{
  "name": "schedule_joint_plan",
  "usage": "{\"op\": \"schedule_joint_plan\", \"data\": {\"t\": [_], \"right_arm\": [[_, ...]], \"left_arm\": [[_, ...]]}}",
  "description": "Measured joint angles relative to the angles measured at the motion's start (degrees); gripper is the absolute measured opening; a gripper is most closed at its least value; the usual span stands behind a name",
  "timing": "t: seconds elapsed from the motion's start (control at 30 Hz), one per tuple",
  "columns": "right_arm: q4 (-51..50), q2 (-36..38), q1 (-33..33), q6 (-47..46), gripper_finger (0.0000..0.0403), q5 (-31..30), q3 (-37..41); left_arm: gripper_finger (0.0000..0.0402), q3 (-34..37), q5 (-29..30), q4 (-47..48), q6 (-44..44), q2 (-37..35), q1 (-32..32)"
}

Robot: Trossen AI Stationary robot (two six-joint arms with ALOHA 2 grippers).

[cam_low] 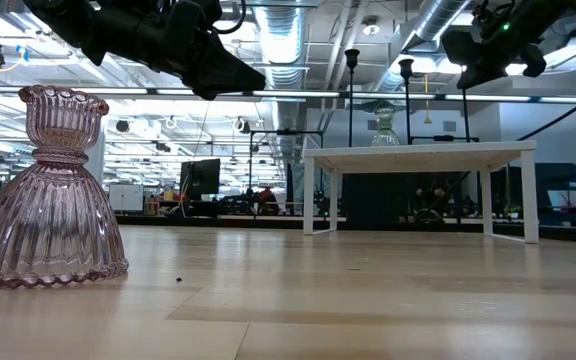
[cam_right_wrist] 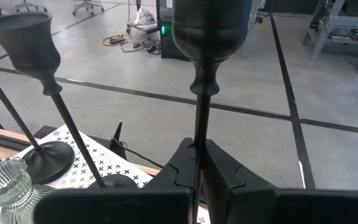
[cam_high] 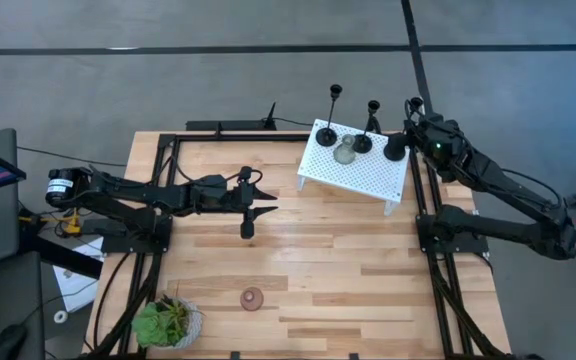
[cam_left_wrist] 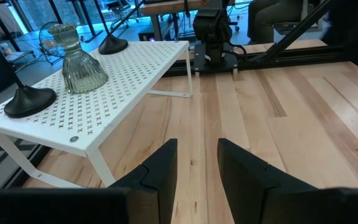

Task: Pick & Place candle stick holders
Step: Put the black candle holder on the shelf, then put the pink candle holder on the shelf

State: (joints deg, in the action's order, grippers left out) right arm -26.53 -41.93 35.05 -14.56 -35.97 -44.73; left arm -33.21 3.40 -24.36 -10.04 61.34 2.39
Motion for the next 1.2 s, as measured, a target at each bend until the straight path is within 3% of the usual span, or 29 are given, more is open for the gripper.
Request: {"op": "schedule_joint_plan", "data": {"t": [0.2, 0.67, 0.97, 1.07, 1.2], "right_arm": [[-0.5, 0.0, 0.0, -0.1, 0.0009, 0.0, 0.0], [-3.3, 0.6, -0.2, 2.8, 0.013, 2.2, -1.2], [-21.5, 2.0, -2.3, 1.7, 0.0201, 3.7, -10.3], [-27.4, 2.7, -4.1, -2.2, 0.0208, 9.4, -12.8], [-31.6, 4.6, -7.1, -6.7, 0.0203, 22.4, -13.9]], "left_arm": [[0.0115, 0.0, 0.0, 0.0, 0.0, 0.0, 0.0], [0.0115, 0.0, 0.0, 0.1, 0.0, 0.0, 0.0], [0.0115, 0.0, 0.0, 0.5, 0.0, 0.0, 0.0], [0.0115, 0.0, 0.0, 1.1, -0.2, 0.0, 0.0], [0.0115, 0.0, 0.0, 1.9, -0.2, 0.0, 0.0]]}}
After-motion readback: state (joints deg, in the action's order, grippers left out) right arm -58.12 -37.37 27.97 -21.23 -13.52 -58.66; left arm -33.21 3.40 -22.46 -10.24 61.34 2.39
